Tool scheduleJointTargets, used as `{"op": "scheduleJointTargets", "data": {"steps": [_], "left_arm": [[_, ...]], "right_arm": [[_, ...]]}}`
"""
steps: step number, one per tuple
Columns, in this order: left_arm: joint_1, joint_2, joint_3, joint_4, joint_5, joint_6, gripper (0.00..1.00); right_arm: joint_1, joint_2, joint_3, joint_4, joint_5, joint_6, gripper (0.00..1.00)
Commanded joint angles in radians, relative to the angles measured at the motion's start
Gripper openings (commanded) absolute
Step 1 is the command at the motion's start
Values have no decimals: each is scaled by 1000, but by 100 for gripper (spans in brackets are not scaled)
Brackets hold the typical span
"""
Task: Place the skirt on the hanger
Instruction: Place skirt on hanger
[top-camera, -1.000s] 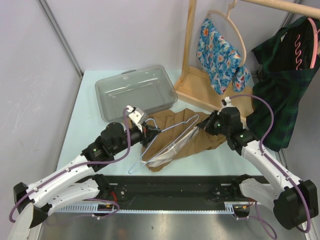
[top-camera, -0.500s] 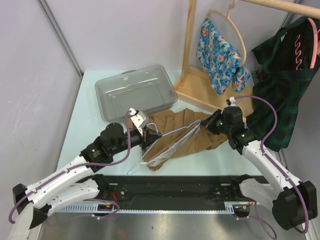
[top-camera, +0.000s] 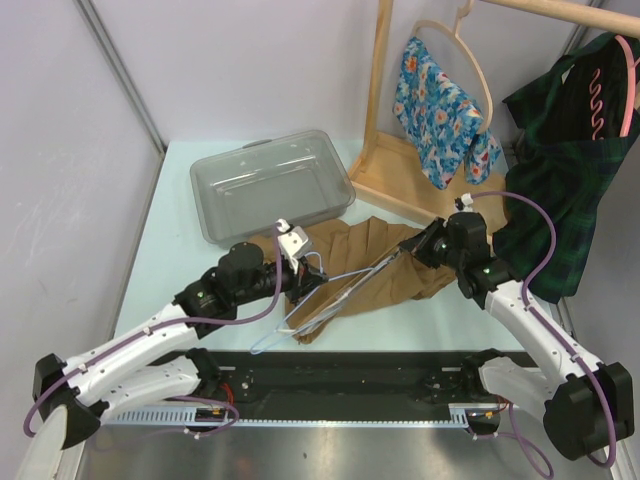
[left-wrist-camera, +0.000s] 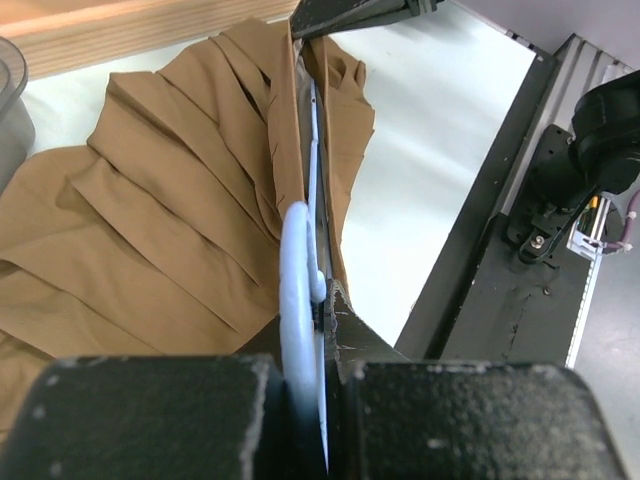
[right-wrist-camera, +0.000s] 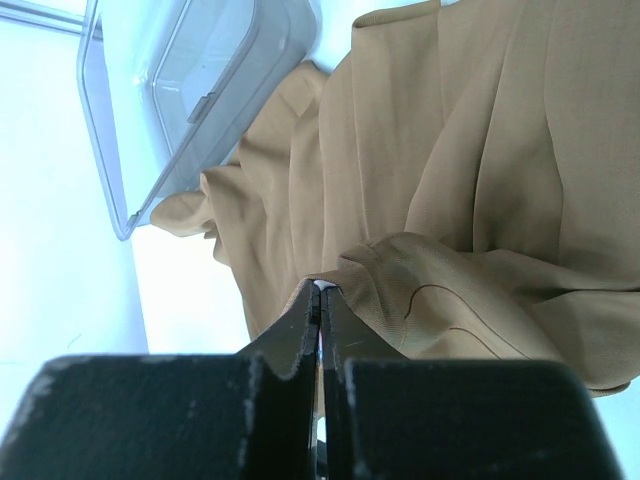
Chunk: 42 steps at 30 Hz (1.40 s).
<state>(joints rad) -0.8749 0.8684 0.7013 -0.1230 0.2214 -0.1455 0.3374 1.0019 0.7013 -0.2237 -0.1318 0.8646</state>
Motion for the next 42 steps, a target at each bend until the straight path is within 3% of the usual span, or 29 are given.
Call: {"op": "scheduleJointTargets", "data": {"steps": [1, 5, 11, 21, 28, 35, 42], "left_arm": [[-6, 14, 9, 2, -11, -5, 0], [-6, -6, 7, 11, -170, -40, 0], [-6, -77, -13, 49, -195, -43, 0], [-6, -78, -14, 71, -100, -46, 0], [-6, -28, -5, 77, 56, -40, 0], [-6, -28, -14, 103, -109, -94, 0], [-6, -20, -31, 152, -169, -137, 0]], "right_arm": [[-14, -13, 24, 89, 28, 14, 0], [-14, -6, 24, 84, 11, 5, 0], [-14, 7, 23, 44, 6, -27, 0], [-5, 26, 23, 38, 9, -38, 0], [-5, 50, 23, 86, -6, -12, 0], [-3, 49, 23, 98, -15, -12, 0], [5, 30, 23, 70, -11, -44, 0]]}}
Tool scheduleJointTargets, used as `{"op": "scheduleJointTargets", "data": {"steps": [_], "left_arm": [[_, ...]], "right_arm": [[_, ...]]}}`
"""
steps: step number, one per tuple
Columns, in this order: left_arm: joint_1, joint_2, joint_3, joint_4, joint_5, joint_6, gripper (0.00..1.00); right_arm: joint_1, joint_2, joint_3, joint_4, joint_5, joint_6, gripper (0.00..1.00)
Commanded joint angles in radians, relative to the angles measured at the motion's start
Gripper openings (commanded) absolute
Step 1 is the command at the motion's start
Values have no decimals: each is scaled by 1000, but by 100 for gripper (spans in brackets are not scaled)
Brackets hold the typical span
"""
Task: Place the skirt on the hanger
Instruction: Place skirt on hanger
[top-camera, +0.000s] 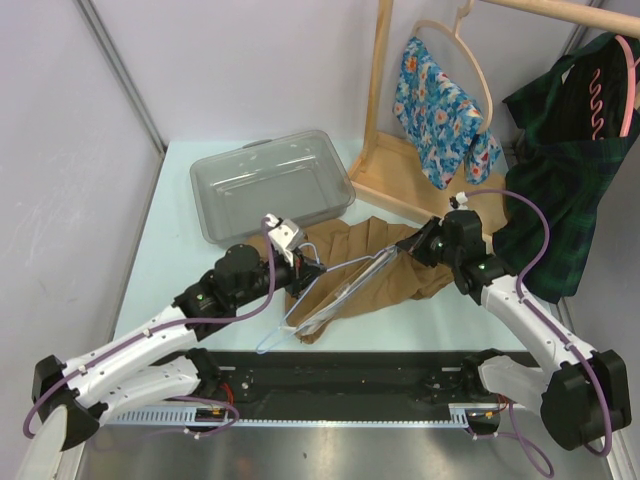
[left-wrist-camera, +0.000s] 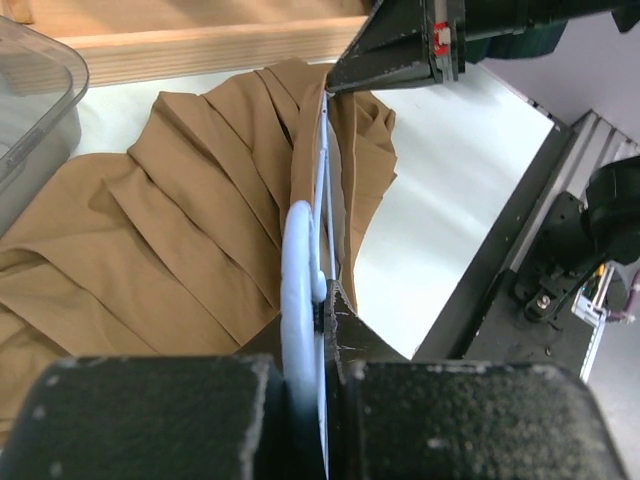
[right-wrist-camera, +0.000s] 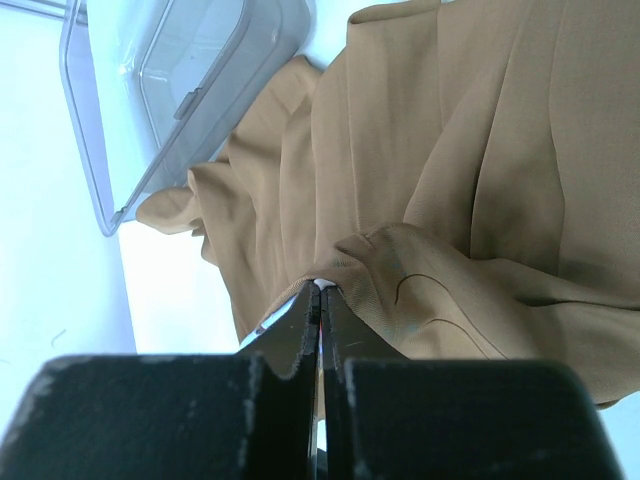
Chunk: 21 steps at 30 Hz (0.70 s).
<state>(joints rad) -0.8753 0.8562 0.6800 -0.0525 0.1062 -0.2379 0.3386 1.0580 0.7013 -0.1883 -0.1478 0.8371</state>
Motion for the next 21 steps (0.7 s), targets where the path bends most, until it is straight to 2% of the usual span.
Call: {"op": "scheduleJointTargets", "data": {"steps": [1, 6, 13, 21], "left_arm": [[-5, -9, -10, 72, -66, -46, 0], [-5, -5, -11, 60, -102, -40, 0], [-5, 4, -27, 115, 9, -54, 0], [-10, 33, -16, 144, 4, -61, 0]], "right_arm": [[2, -26, 23, 36, 4, -21, 0], [4, -35, 20, 42, -10, -26, 0], [7, -36, 6, 90, -61, -21, 0], [14, -36, -8, 138, -85, -3, 0]]}}
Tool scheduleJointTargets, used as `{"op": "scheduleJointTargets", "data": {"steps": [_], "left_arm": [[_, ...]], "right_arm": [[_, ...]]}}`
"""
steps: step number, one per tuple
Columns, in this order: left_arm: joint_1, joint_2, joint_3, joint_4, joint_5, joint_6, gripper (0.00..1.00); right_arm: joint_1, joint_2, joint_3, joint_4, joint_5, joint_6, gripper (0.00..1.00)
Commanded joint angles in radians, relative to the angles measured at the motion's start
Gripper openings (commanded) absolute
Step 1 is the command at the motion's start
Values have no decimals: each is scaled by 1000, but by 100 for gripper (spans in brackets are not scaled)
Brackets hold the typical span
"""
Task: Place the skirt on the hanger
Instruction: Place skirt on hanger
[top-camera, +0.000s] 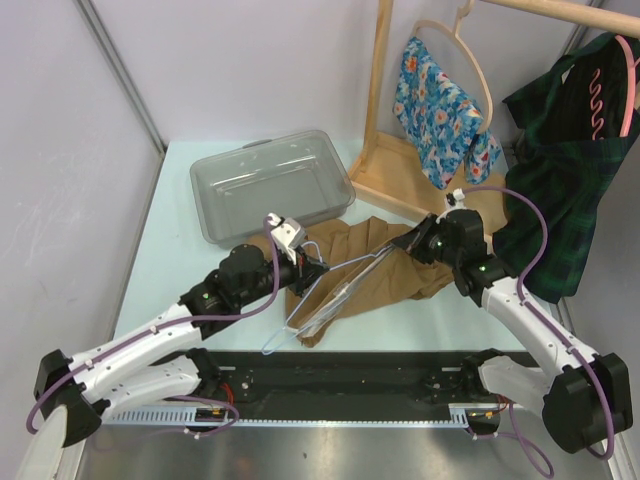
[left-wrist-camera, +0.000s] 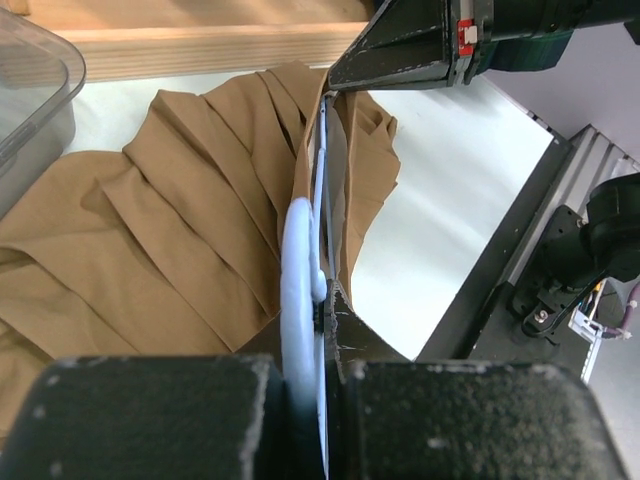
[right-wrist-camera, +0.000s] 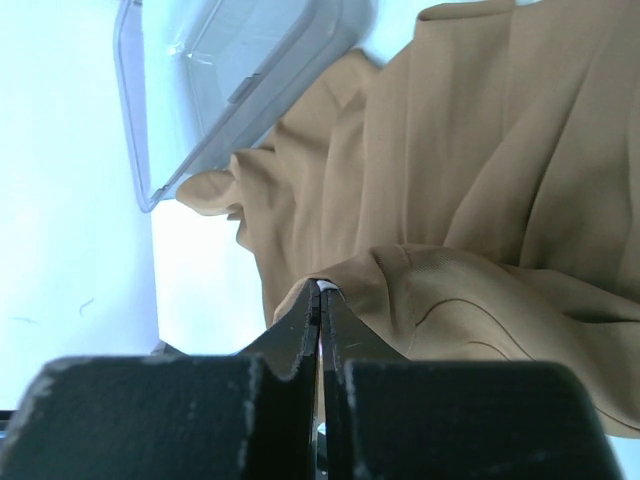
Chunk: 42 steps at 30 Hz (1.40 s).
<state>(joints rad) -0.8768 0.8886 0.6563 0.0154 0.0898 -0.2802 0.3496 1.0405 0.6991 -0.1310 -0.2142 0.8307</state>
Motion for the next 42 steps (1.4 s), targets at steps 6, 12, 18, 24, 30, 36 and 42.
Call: {"op": "scheduleJointTargets", "data": {"steps": [6, 12, 18, 24, 30, 36, 42], "left_arm": [[-11, -11, 8, 80, -34, -30, 0], [-11, -56, -1, 28, -200, -42, 0], [-11, -108, -43, 64, -211, -60, 0], [-11, -109, -57, 116, -153, -62, 0], [-11, -134, -76, 166, -75, -47, 0], [-11, -131, -86, 208, -47, -79, 0], [-11, -143, -90, 239, -38, -83, 0]], "right_arm": [[12, -16, -12, 74, -28, 10, 0], [8, -79, -39, -12, 6, -4, 0], [2, -96, -79, -21, -17, 5, 0], [3, -80, -84, 2, -45, 19, 0], [0, -31, -84, 79, -76, 56, 0], [8, 23, -81, 166, -128, 68, 0], [9, 15, -81, 154, -133, 54, 0]]}}
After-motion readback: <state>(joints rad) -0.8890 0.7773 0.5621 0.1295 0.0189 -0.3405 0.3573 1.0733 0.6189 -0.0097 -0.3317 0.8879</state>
